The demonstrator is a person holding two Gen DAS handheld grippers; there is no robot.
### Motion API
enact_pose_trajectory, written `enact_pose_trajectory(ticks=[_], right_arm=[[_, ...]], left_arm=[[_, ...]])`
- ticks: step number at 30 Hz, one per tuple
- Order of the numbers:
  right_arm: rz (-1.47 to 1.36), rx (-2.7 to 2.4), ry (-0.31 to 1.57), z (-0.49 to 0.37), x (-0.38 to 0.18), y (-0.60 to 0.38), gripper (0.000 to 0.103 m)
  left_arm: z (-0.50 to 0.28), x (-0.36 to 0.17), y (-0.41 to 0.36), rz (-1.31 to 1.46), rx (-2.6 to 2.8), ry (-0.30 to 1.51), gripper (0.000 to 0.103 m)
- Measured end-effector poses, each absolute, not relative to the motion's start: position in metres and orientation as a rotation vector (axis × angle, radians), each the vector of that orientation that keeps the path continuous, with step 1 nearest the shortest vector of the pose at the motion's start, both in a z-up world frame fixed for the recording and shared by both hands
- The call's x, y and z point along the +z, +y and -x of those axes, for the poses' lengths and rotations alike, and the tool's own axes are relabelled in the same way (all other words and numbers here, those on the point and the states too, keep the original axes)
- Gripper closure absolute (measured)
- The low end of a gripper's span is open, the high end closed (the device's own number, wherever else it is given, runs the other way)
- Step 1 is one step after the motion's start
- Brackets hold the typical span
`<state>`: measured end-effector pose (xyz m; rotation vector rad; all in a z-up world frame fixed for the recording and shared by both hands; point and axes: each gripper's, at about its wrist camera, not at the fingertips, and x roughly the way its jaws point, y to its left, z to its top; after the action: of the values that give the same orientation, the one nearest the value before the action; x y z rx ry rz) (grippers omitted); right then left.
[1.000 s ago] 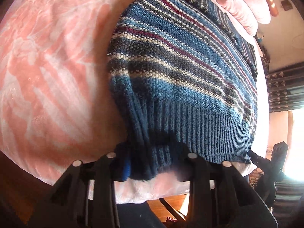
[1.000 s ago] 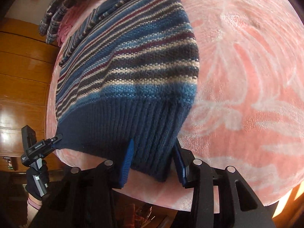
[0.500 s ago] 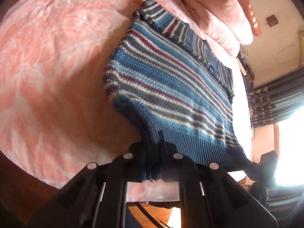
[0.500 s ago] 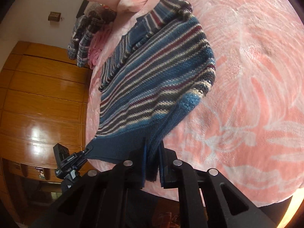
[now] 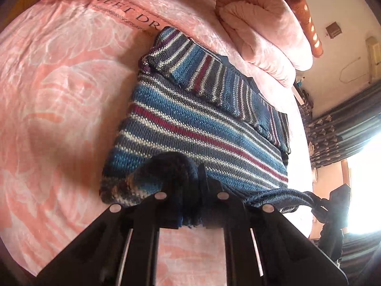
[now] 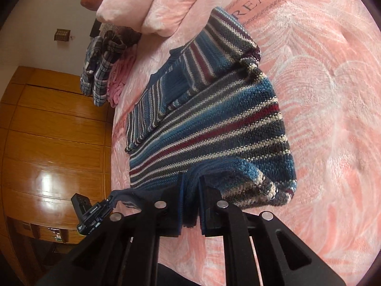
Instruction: Fold small clothes
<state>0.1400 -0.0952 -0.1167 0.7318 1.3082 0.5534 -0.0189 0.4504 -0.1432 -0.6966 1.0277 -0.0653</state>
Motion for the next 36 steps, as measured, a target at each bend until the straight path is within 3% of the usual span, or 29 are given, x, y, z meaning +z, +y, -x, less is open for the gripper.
enact_pose_trajectory(ticks=[11,19,20,21,22,23,29,36], right_arm=[[-0.771,0.465,1.418,-0.199,-0.177,-0.086,0.092],[-0.770,0.462,1.426,-0.202,-0.178,-0.088,0.084],[-0.758,0.453,1.418,-0.201,-0.175,-0.089,0.078],[-0.739,0.431,1.404,-0.199,-0.171,-0.092,0.061],[-0.724,0.402,1.387,-0.198,-0.167,-0.096,0.052],[-0.719,0.380,1.370,-0.197,-0.164,-0.101,0.049],[-0.686,0.358,1.355,-0.188,-0.155,-0.117,0.049],[-0.587,0.379,1.321,-0.176,-0.138,-0.115,0.049]], left_arm=[[-0.048,-0.197,0.463,0.752,-0.078,1.116,0.089],[-0.043,-0.199,0.481,0.911,-0.170,1.118,0.079],[-0.039,-0.195,0.484,0.932,-0.184,1.104,0.077],[-0.034,-0.192,0.486,0.937,-0.186,1.091,0.074],[-0.029,-0.188,0.488,0.930,-0.178,1.079,0.067],[-0.025,-0.186,0.490,0.923,-0.173,1.076,0.065],[-0.008,-0.169,0.490,0.784,-0.144,1.064,0.065],[-0.035,-0.157,0.447,0.405,-0.177,1.122,0.064]])
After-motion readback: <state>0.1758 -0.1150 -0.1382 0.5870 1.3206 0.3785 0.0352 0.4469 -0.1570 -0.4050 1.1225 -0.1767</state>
